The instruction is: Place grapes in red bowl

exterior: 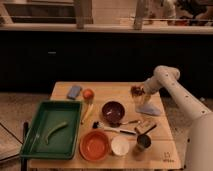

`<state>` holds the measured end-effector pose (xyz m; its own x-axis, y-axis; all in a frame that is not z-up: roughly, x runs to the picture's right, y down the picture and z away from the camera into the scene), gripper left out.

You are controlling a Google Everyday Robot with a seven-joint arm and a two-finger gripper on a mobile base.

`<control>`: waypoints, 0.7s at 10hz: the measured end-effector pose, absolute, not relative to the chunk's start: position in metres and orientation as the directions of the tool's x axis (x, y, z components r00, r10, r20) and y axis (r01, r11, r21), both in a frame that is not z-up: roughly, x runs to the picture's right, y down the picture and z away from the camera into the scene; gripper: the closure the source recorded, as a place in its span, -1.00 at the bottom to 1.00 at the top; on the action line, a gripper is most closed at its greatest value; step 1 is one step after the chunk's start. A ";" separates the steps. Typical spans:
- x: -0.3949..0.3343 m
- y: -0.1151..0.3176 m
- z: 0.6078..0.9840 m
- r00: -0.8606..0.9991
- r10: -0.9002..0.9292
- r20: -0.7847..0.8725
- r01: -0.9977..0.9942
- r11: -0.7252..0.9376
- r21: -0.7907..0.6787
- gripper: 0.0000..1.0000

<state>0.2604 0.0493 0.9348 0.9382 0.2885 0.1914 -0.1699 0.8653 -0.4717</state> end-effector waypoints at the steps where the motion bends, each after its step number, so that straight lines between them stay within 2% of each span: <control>1: 0.259 0.048 0.939 0.932 0.306 0.193 -0.186 0.863 -0.469 -0.60; 7: 0.268 0.042 0.956 0.888 0.423 0.182 -0.313 0.844 -0.436 -0.60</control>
<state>0.2684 0.0421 0.9559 0.8876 0.4234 0.1815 -0.3134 0.8438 -0.4356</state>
